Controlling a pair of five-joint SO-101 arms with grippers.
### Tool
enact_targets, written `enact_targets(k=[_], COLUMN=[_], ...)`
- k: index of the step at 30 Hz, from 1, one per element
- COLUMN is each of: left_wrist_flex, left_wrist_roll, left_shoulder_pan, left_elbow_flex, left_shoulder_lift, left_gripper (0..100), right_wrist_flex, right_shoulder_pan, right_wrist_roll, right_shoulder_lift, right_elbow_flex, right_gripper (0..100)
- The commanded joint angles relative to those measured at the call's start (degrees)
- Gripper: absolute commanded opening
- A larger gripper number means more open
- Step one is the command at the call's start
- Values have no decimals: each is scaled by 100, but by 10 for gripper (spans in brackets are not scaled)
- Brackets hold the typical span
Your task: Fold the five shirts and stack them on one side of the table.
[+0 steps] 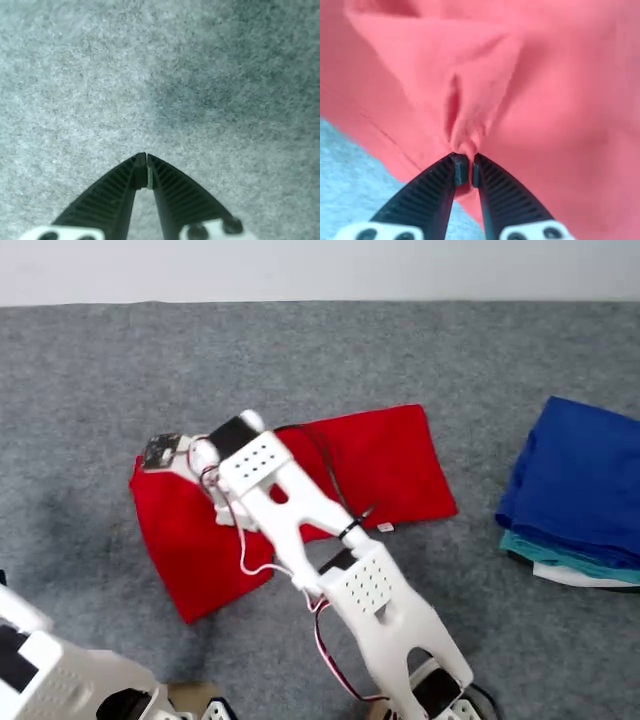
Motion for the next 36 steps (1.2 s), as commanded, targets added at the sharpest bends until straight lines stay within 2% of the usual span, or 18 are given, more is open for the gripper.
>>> enact_targets(k=[1, 10, 15, 17, 21, 24, 27, 29, 32, 36], left_wrist_flex=[-62, -44, -26, -26, -26, -26, -44, -44, -53, -62], left_wrist_roll=[-35, -35, -35, -35, -35, -35, -35, -35, 185, 237], left_shoulder_pan=[123, 149, 149, 149, 149, 149, 141, 105, 53, 18], left_elbow_flex=[-13, -13, -13, -13, -13, -13, -13, -13, -13, -40], left_shoulder_lift=[-35, -35, -35, -35, -35, -35, -35, -44, -44, -44], left_gripper=[6, 6, 6, 6, 6, 6, 6, 6, 6, 6], right_wrist_flex=[-303, -699, -875, -901, -813, -356, 321, 374, 356, 356], right_shoulder_pan=[312, 444, 620, 716, 901, 866, 593, 418, 233, -277], right_wrist_roll=[211, 475, 466, 466, 475, 466, 448, 308, -53, -70], right_shoulder_lift=[-409, -127, -101, -110, -136, -259, -391, -532, -1007, -1727], right_elbow_flex=[-255, -281, -281, -281, -281, -422, -668, -571, -202, 905], right_gripper=[10, 23, 170, 195, 169, 134, 70, 14, 16, 12])
